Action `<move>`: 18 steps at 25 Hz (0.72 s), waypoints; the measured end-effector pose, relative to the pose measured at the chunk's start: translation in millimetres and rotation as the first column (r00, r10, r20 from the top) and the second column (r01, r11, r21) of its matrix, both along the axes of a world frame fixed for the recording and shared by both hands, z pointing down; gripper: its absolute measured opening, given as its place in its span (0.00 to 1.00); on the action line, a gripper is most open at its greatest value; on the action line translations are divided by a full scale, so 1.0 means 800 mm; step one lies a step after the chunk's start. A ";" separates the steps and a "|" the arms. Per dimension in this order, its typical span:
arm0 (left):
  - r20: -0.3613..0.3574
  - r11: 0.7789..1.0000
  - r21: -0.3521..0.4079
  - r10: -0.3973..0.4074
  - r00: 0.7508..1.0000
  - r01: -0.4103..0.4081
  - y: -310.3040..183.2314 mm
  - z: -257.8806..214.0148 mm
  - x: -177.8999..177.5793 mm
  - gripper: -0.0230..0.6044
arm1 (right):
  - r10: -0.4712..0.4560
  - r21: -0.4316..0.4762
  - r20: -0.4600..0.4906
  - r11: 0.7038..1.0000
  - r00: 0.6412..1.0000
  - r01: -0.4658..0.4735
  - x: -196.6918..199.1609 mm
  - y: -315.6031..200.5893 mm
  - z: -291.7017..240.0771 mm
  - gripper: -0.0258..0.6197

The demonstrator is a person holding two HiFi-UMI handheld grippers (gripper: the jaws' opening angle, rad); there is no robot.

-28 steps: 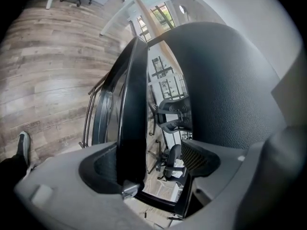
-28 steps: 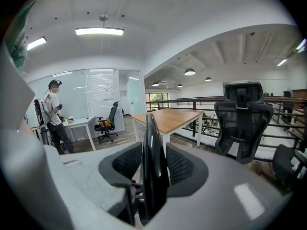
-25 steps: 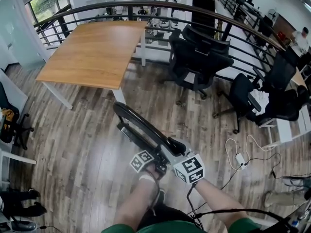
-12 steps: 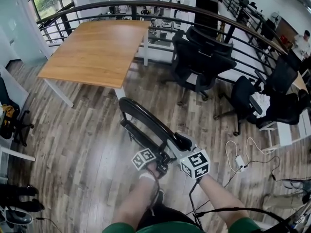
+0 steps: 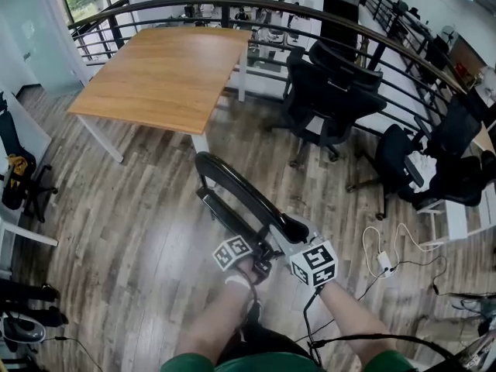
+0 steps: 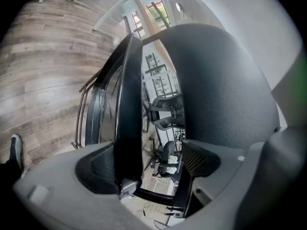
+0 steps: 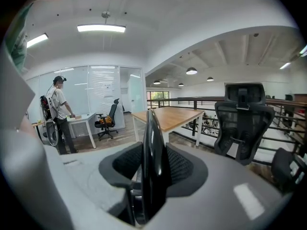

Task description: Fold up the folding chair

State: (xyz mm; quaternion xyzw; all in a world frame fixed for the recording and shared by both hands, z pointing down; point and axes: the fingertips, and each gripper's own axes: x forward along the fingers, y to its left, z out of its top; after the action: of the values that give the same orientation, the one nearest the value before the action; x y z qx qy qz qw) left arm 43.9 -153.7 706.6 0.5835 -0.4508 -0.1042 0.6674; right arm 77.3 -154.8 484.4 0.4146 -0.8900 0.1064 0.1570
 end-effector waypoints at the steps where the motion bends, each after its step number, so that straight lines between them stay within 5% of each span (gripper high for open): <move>1: -0.003 1.000 0.003 -0.005 1.000 0.005 -0.001 0.000 0.000 0.66 | 0.000 -0.005 0.002 1.000 1.000 0.000 0.001 -0.001 0.000 0.28; 18: -0.007 0.999 -0.032 0.036 0.999 -0.036 -0.036 0.001 0.032 0.66 | 0.012 -0.022 0.004 1.000 1.000 -0.012 0.035 -0.042 0.003 0.28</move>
State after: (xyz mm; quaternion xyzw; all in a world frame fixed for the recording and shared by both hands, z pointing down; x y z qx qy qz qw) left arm 69.8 -182.6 707.4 0.5804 -0.4395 -0.0868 0.6800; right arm 105.0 -188.1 486.9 0.4180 -0.8866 0.1181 0.1589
